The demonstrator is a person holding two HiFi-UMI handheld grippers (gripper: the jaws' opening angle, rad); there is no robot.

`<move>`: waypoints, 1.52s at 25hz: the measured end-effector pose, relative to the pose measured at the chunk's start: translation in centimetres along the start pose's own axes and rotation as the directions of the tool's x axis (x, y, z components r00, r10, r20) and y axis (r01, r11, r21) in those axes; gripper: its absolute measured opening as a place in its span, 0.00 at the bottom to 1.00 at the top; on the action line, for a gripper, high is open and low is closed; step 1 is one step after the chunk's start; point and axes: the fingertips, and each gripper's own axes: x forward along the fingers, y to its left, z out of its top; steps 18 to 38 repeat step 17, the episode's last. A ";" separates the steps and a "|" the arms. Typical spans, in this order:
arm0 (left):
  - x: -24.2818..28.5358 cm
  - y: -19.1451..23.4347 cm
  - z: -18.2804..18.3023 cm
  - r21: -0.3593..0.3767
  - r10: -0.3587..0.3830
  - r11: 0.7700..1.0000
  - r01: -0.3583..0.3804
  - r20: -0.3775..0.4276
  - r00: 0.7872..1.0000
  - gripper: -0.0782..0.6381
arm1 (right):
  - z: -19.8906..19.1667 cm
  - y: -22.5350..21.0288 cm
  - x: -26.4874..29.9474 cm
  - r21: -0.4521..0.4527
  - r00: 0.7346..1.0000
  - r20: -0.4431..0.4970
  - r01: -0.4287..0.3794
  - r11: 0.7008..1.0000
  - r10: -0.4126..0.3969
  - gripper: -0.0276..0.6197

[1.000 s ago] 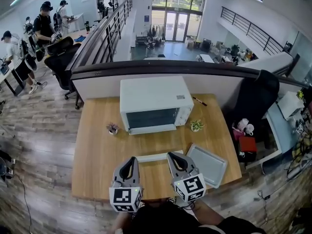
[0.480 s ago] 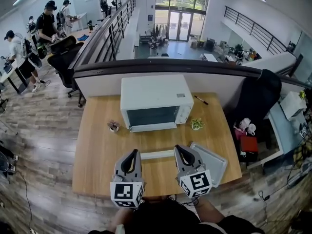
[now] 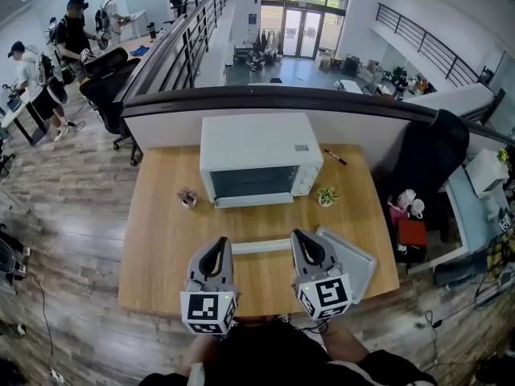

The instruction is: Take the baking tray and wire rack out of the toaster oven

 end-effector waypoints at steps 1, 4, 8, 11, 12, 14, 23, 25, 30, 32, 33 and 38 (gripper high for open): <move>0.0 0.0 -0.1 0.002 0.003 1.000 -0.003 0.000 1.000 0.14 | 0.0 -0.1 -0.1 -0.001 1.000 0.002 0.003 1.000 -0.003 0.05; 0.2 0.1 -0.2 0.005 0.012 1.000 -0.012 0.001 1.000 0.14 | 0.0 -0.4 -0.2 -0.007 1.000 0.003 0.009 1.000 -0.009 0.05; 0.5 0.1 -0.2 0.003 0.007 1.000 -0.007 -0.001 1.000 0.14 | -0.2 -0.7 -0.1 -0.008 1.000 0.004 0.015 1.000 -0.015 0.05; 0.8 0.1 -0.2 0.002 0.003 1.000 -0.003 0.000 1.000 0.14 | -0.2 -0.9 0.0 -0.008 1.000 -0.002 0.018 1.000 -0.018 0.05; 0.8 0.1 -0.3 0.002 0.002 1.000 -0.002 0.000 1.000 0.14 | -0.2 -0.9 0.0 -0.007 1.000 -0.002 0.020 1.000 -0.020 0.05; 0.9 0.0 -0.4 0.004 0.002 1.000 -0.002 0.000 1.000 0.14 | -0.3 -1.1 -0.1 -0.006 1.000 0.002 0.024 1.000 -0.024 0.05; 1.2 0.0 -0.4 0.006 0.001 1.000 -0.002 0.003 1.000 0.14 | -0.5 -1.2 0.0 -0.005 1.000 0.012 0.025 1.000 -0.025 0.05; 1.2 0.0 -0.4 0.006 0.001 1.000 -0.002 0.003 1.000 0.14 | -0.5 -1.2 0.0 -0.005 1.000 0.012 0.025 1.000 -0.025 0.05; 1.2 0.0 -0.4 0.006 0.001 1.000 -0.002 0.003 1.000 0.14 | -0.5 -1.2 0.0 -0.005 1.000 0.012 0.025 1.000 -0.025 0.05; 1.2 0.0 -0.4 0.006 0.001 1.000 -0.002 0.003 1.000 0.14 | -0.5 -1.2 0.0 -0.005 1.000 0.012 0.025 1.000 -0.025 0.05; 1.2 0.0 -0.4 0.006 0.001 1.000 -0.002 0.003 1.000 0.14 | -0.5 -1.2 0.0 -0.005 1.000 0.012 0.025 1.000 -0.025 0.05; 1.2 0.0 -0.4 0.006 0.001 1.000 -0.002 0.003 1.000 0.14 | -0.5 -1.2 0.0 -0.005 1.000 0.012 0.025 1.000 -0.025 0.05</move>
